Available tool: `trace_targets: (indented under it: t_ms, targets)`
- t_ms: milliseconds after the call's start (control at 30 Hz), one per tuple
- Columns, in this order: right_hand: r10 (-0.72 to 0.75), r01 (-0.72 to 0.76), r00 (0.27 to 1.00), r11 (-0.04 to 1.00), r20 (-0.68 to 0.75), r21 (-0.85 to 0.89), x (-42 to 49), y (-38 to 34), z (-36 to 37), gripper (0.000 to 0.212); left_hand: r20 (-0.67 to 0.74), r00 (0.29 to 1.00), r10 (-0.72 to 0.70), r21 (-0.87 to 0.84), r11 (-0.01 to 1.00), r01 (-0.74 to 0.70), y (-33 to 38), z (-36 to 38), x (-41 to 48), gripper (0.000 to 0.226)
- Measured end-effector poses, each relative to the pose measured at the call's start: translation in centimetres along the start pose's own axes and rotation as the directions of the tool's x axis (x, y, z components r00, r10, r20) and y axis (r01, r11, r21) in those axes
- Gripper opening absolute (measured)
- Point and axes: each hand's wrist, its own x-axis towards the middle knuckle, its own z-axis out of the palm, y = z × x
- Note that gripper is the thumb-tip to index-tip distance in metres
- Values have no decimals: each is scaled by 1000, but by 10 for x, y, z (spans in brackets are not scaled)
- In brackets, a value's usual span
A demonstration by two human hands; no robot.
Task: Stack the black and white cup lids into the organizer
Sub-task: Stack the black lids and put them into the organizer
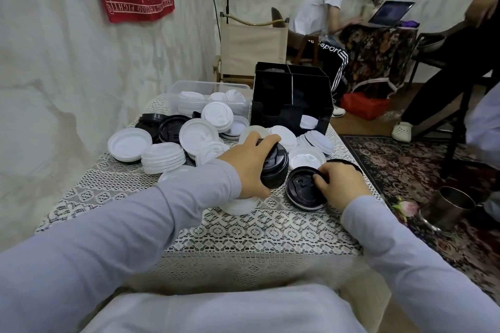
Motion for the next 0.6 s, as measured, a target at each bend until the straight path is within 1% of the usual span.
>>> trace_targets:
  t_ms: [100,233,300,367,433,500,533,600]
  targets:
    - [6,-4,1000,998,-31,62,-2,-2,-2,21,3,1000,-5,-7,1000,5,0,0,-1,104]
    - [11,25,986,976,-163,217,-5,-1,-5,16,8,1000,-13,-14,1000,14,0,-1,-2,104]
    - [17,67,973,934,-230,352,-6,1,-5,13,12,1000,-19,-19,1000,20,0,-2,-3,104]
    - [-6,151,953,876,-303,458,-9,2,-5,11,13,1000,-23,-25,999,23,-1,-2,-3,103]
    - [-72,278,908,841,-414,464,-15,5,-2,13,12,1000,-26,-27,999,26,-1,-3,-3,103]
    - [-150,396,843,822,-516,409,-23,10,3,17,10,1000,-28,-28,999,28,-1,-3,-3,103]
    - [-176,437,814,813,-554,384,-27,12,5,19,7,1000,-29,-29,999,30,-1,-3,-4,103]
    - [-166,466,783,795,-600,388,-34,18,8,22,-2,999,-33,-33,999,33,-1,-4,-4,104]
